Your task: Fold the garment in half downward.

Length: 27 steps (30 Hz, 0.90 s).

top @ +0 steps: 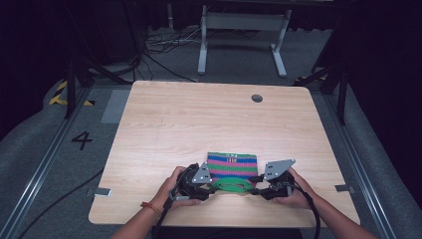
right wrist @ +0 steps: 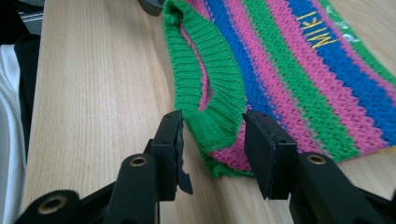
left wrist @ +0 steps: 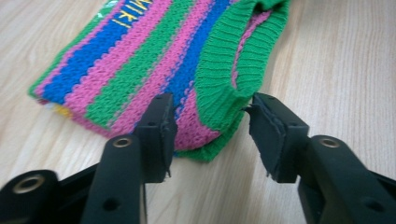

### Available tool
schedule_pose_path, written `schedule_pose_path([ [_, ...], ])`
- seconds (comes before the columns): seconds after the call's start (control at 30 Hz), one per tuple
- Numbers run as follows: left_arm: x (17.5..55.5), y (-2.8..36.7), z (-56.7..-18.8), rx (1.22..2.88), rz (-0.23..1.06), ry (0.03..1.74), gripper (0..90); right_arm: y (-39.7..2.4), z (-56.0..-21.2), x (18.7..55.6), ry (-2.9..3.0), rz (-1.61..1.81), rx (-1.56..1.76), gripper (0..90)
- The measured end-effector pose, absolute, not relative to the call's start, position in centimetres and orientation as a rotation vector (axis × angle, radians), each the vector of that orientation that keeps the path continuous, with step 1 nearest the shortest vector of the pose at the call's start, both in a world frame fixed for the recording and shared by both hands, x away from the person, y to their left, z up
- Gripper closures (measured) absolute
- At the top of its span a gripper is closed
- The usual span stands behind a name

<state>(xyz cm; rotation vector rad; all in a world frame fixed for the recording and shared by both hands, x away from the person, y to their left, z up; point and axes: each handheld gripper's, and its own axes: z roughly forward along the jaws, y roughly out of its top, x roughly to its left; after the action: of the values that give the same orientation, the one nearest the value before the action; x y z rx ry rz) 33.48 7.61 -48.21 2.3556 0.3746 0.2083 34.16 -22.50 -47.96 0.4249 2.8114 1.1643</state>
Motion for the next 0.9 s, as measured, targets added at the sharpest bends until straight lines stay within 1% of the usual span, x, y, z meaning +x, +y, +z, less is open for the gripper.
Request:
schedule_pose_path([
  [0.13,33.5,7.9,-47.8,2.360,0.240,0.393,47.5,-22.6,-47.6,34.1,2.791,1.160,0.421,54.5],
  [0.17,33.6,8.0,-47.7,2.365,0.260,0.404,44.1,-22.7,-47.5,34.1,2.787,1.158,0.420,53.3],
  [0.27,33.6,8.3,-47.3,2.350,0.274,0.428,38.4,-22.8,-47.1,34.1,2.764,1.148,0.435,49.2],
  [0.37,33.7,8.6,-46.9,2.357,0.303,0.439,33.4,-23.0,-46.8,34.2,2.737,1.115,0.456,43.5],
  [0.5,33.9,8.6,-46.5,2.384,0.327,0.443,29.6,-23.6,-46.2,34.5,2.684,1.102,0.491,36.9],
  [0.53,33.9,8.6,-46.4,2.388,0.334,0.436,27.1,-23.9,-46.0,34.6,2.673,1.087,0.495,35.7],
  [0.57,33.8,8.6,-46.2,2.398,0.357,0.436,26.2,-24.2,-45.9,34.6,2.666,1.083,0.503,34.5],
  [0.67,33.8,8.9,-45.7,2.398,0.395,0.443,20.9,-25.0,-45.5,34.7,2.627,1.077,0.525,27.0],
  [0.9,33.7,9.9,-45.0,2.403,0.471,0.478,20.0,-27.0,-44.5,34.8,2.530,1.046,0.608,21.9],
])
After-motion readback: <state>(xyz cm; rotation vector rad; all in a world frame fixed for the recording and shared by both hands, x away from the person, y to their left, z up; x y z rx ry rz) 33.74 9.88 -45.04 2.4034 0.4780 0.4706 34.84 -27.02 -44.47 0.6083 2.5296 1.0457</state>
